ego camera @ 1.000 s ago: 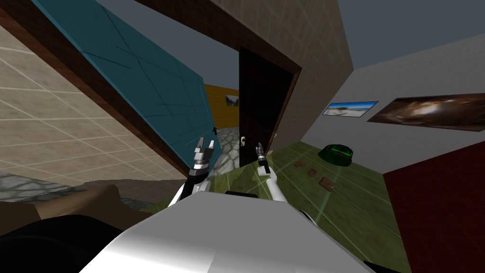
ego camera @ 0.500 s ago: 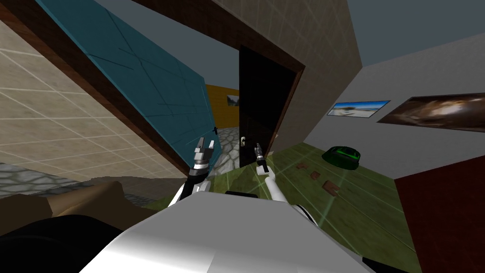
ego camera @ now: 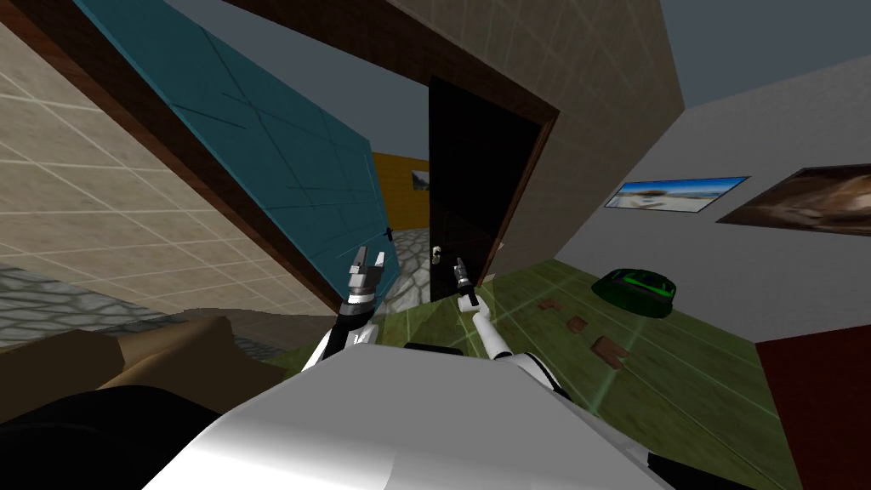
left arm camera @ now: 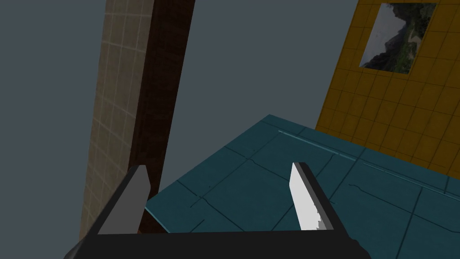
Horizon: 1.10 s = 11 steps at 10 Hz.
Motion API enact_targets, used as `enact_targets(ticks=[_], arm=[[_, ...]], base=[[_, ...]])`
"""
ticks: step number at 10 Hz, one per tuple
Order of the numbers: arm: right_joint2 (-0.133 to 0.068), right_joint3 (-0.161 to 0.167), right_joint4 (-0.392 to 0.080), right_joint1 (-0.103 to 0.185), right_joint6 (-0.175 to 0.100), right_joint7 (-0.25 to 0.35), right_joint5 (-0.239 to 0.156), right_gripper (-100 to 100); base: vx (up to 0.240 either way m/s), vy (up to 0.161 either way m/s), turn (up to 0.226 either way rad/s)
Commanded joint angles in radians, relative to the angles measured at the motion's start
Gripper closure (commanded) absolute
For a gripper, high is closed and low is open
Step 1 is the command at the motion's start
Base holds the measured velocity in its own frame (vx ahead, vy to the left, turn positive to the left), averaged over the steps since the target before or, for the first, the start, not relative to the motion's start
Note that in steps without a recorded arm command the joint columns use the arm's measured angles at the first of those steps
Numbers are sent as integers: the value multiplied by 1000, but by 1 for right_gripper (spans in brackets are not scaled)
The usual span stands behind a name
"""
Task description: Push the door open
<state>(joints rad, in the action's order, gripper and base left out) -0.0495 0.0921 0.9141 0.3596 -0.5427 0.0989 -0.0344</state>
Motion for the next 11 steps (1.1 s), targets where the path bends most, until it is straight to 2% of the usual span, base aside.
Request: enact_targets(ticks=[1, 2, 3, 8, 11], arm=[[4, 1, -33, 14, -4, -2, 0, -100], [7, 5, -64, 36, -2, -2, 1, -100], [7, 5, -72, 36, -2, -2, 1, -100], [24, 20, -244, 136, 5, -3, 2, -100], [35, 27, -320, 182, 9, -3, 3, -100]], base=[[27, -37, 41], [23, -45, 83], [25, -47, 48], [42, -82, 102], [43, -81, 77]])
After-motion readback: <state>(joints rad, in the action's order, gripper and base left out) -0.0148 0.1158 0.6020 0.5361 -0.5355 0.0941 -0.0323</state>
